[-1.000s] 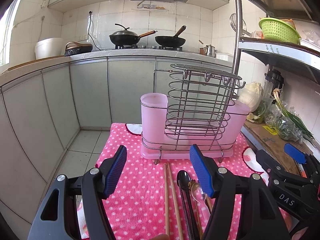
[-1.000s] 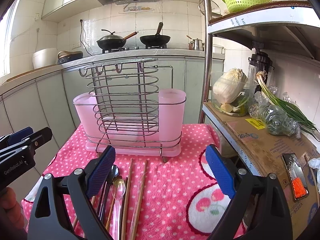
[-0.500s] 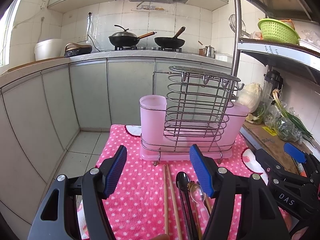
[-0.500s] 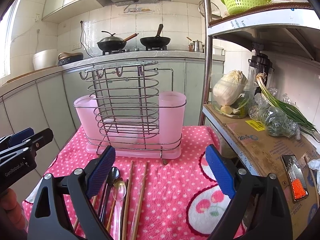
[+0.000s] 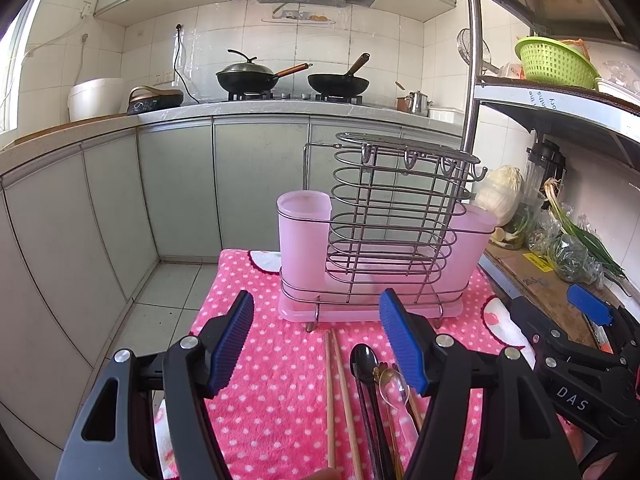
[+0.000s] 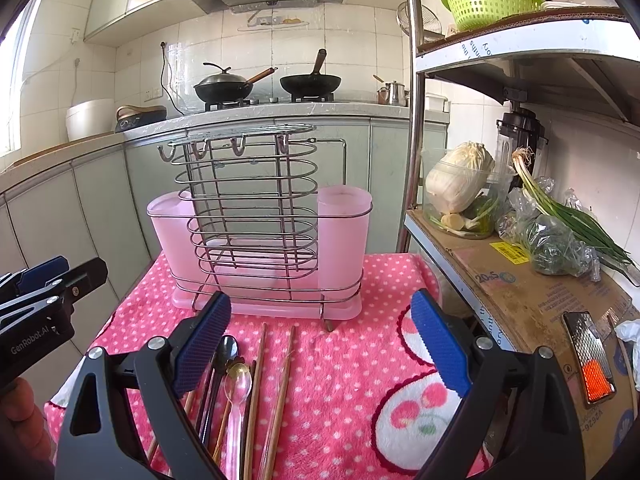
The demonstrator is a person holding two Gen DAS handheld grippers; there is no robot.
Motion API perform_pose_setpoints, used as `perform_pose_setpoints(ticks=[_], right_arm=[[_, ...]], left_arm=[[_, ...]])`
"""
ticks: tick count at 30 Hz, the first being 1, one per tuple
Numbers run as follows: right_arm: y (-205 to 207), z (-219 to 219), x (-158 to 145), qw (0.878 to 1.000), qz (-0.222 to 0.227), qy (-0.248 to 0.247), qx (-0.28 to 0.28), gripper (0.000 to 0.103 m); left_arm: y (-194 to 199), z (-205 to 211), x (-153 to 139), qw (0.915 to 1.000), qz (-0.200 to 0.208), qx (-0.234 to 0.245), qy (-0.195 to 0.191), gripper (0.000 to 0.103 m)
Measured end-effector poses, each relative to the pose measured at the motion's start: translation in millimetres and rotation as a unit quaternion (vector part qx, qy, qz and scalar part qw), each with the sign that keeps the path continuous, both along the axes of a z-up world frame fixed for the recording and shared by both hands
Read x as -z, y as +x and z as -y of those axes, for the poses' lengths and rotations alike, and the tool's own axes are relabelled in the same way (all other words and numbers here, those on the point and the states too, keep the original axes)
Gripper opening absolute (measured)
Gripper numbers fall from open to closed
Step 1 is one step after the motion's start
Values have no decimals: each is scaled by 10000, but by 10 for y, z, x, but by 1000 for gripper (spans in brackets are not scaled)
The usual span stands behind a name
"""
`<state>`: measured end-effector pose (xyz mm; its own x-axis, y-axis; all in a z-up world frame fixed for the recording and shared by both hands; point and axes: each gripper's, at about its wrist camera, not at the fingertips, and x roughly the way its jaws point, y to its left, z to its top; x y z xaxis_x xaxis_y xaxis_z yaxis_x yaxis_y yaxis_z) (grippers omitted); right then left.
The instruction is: Organize utensils
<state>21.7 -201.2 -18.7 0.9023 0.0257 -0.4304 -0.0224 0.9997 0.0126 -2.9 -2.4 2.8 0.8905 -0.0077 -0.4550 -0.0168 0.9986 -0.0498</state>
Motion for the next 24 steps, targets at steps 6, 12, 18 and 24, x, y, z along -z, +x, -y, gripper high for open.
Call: perform_pose_setpoints(ticks=[6,12,18,24], right_arm=[[1,0,-1,10000,0,5,2,92],[-2,-3,-1,10000,0,2,5,92],[-1,-2,5,10000,-23,-10,-1,92],[13,-11,11,10000,-42,-14,-10,92]], left_arm=[[12,0,-5,10000,4,-8,-16,65],[5,-23,15,10000,13,3,-34,65],[5,-25,16,10000,11,4,-39,65],[4,-26,21,10000,0,5,-27,65]])
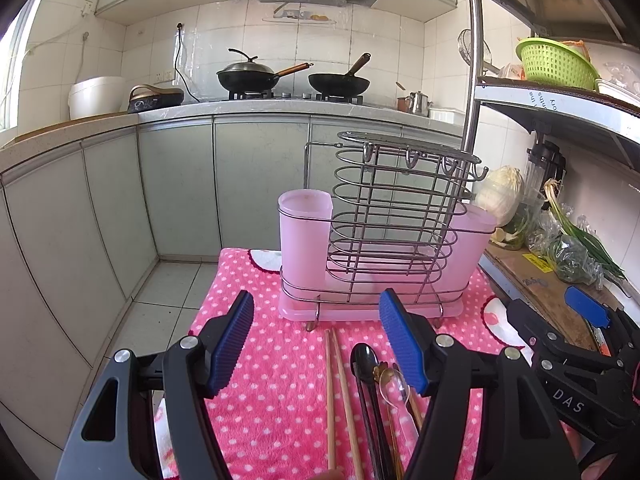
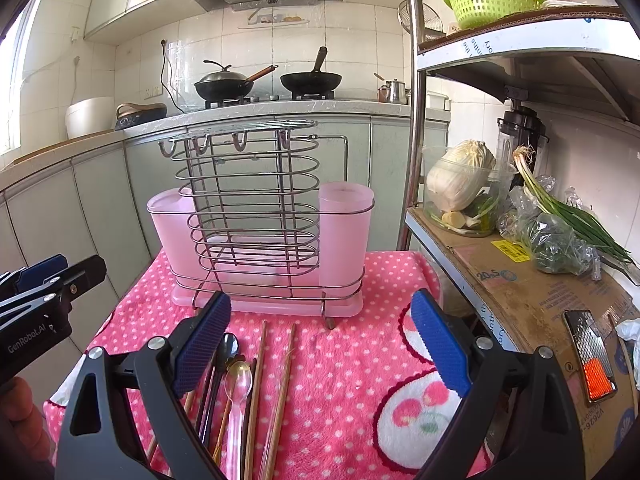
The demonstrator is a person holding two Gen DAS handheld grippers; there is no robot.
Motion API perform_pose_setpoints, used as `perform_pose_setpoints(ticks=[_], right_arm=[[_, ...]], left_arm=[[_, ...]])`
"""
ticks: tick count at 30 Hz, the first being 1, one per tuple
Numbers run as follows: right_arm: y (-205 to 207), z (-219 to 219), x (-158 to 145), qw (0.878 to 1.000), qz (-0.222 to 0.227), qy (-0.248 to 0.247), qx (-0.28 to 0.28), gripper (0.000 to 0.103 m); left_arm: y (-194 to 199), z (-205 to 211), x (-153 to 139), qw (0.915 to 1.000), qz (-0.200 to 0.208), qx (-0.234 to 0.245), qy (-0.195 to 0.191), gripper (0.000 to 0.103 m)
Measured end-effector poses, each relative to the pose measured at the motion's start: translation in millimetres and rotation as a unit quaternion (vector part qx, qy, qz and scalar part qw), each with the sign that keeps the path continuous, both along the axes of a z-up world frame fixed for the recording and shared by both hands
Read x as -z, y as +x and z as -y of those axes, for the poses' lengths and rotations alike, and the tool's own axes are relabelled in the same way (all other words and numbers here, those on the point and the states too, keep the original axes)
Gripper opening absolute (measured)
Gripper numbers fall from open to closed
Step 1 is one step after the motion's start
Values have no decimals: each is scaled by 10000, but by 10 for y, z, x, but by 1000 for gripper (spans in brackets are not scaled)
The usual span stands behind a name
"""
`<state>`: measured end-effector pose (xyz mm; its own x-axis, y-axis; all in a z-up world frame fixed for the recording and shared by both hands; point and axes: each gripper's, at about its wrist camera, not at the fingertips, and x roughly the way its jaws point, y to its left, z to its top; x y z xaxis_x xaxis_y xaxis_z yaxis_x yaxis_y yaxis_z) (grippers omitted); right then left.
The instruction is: Organize utensils
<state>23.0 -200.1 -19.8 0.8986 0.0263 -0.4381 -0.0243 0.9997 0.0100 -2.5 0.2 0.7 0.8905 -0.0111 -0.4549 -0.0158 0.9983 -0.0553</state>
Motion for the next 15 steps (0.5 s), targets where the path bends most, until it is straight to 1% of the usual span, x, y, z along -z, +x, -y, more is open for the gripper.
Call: perform_pose_setpoints(ticks=[15], right_arm=[[41,46,62,9999,-74,94,73,92]], left_arm=[[68,41,89,9999,-160,39,14,65]])
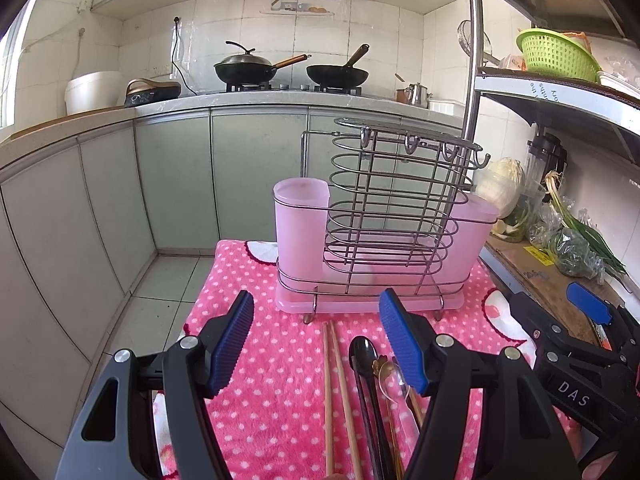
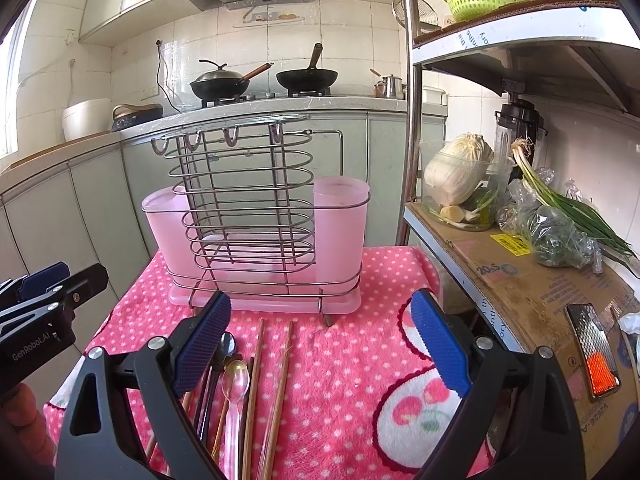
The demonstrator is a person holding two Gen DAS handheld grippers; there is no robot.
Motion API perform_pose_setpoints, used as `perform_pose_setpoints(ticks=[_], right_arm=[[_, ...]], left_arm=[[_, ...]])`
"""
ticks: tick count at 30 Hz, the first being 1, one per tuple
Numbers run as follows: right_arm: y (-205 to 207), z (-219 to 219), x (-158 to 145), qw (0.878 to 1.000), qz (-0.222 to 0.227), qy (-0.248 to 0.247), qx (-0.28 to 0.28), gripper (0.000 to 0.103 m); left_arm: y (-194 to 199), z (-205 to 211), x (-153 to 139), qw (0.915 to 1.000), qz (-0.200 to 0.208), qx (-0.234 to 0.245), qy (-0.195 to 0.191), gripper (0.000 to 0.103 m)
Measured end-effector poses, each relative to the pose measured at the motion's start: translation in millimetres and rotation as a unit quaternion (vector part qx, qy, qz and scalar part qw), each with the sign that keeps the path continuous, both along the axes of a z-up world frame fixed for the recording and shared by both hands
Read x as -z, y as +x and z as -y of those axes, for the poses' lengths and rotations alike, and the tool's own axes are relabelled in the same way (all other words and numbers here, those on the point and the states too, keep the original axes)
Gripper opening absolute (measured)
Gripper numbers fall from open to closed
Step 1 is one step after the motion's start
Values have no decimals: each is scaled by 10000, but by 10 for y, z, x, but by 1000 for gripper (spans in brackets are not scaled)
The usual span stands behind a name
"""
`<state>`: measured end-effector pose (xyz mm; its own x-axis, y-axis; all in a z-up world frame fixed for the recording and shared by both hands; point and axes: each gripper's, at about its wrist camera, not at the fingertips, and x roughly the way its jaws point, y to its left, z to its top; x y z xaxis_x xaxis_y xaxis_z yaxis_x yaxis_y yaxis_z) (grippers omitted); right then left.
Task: Organize utensils
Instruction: 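Lower the open right gripper over a wooden chopstick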
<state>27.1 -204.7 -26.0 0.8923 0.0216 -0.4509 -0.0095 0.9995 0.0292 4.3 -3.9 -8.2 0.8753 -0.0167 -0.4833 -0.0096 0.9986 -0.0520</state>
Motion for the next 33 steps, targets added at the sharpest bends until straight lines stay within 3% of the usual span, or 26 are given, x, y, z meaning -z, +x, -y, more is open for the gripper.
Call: perform_pose_setpoints(ticks=[9,18,21,26,29,33], right_arm=[[82,173,19,9993,-197,300,97,92],[261,347,101,9950,-709,705,-1,92],[336,354,151,9934,-904,705,-97,82],[463,356,297,9846,-1423,958,-345,57],[551,371,405,9733,-1837,1261,-553,41],[654,382,528,9618,-2203,1473,-681,30]], left_arm=[[118,-161,71,9993,-344,23,-142,65],[291,-400,135,9963,-833,105,-186,65],[369,-474,148,9943,-1024,143,-242,64],[503,-506,215,9880,-1465,260,-425,51],[622,-478,325,9795,-1859,429,-643,41],[770,-394,464,9704,-2211,597,-761,35]])
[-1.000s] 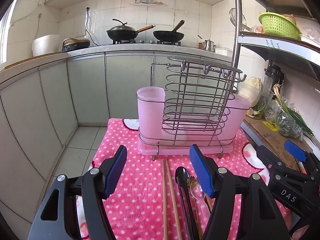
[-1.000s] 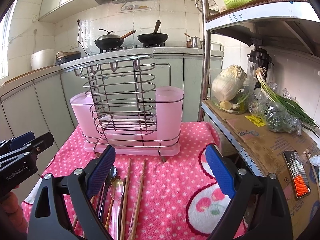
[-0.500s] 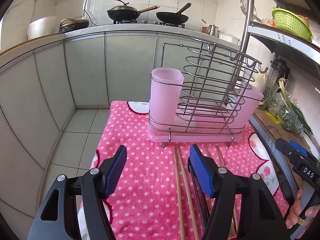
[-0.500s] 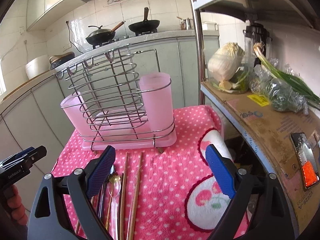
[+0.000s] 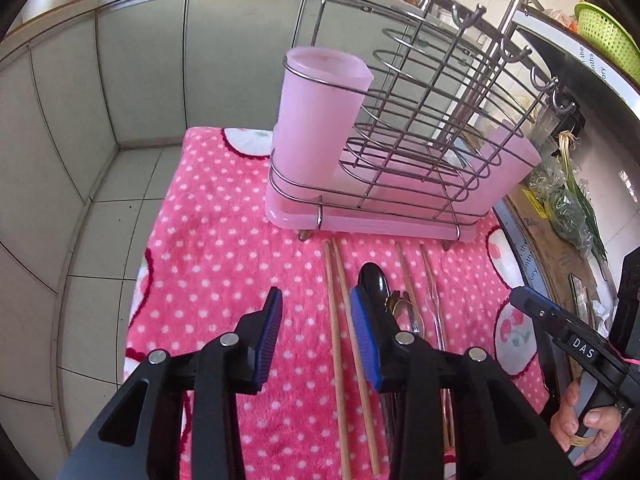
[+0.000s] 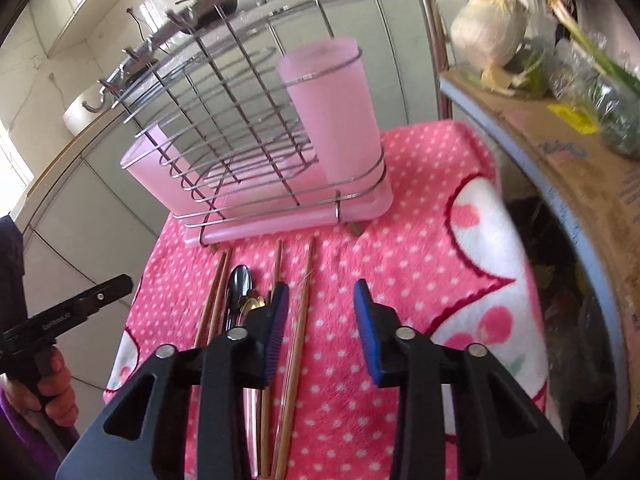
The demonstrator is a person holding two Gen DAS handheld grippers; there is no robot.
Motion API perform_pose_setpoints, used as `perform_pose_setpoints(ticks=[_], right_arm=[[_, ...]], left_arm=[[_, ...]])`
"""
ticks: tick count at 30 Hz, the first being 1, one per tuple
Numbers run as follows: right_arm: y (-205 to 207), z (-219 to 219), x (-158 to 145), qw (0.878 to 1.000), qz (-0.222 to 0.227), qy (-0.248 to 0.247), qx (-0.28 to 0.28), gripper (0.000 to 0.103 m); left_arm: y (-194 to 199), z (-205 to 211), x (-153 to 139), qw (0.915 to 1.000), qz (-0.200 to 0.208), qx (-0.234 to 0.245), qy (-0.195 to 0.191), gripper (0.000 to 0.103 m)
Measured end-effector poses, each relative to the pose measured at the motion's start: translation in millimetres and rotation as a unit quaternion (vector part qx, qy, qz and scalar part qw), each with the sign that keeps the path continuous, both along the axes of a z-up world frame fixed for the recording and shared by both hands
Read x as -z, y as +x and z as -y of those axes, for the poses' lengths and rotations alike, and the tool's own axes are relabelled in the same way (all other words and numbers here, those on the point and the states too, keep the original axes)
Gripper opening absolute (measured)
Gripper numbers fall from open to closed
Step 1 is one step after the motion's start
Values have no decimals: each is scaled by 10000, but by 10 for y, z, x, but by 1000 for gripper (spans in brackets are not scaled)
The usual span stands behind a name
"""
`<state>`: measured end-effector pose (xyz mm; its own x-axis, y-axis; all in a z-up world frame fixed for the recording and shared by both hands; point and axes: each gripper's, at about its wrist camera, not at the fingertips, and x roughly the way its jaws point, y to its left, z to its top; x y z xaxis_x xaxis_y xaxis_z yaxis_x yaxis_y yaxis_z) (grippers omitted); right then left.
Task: Organize utensils
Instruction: 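Lower the open right gripper over a wooden chopstick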
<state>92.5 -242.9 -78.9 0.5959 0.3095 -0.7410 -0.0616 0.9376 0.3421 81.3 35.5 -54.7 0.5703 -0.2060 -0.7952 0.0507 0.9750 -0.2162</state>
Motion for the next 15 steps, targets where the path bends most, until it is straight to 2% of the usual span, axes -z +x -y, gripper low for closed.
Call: perform_pose_setpoints(ticks=[2,7,15], right_arm=[[31,-12,30,9999,-93,37,-52,25],[125,-61,99,9989,-273,287,-238,24],[177,-43,218,9978,-450,367,-328,24]], left_arm=[[48,64,41,9999,-76,84,47,34],[223,146,209,9986,-496,179,-48,32],[539,273,455,9945,-1004,229,165,26]])
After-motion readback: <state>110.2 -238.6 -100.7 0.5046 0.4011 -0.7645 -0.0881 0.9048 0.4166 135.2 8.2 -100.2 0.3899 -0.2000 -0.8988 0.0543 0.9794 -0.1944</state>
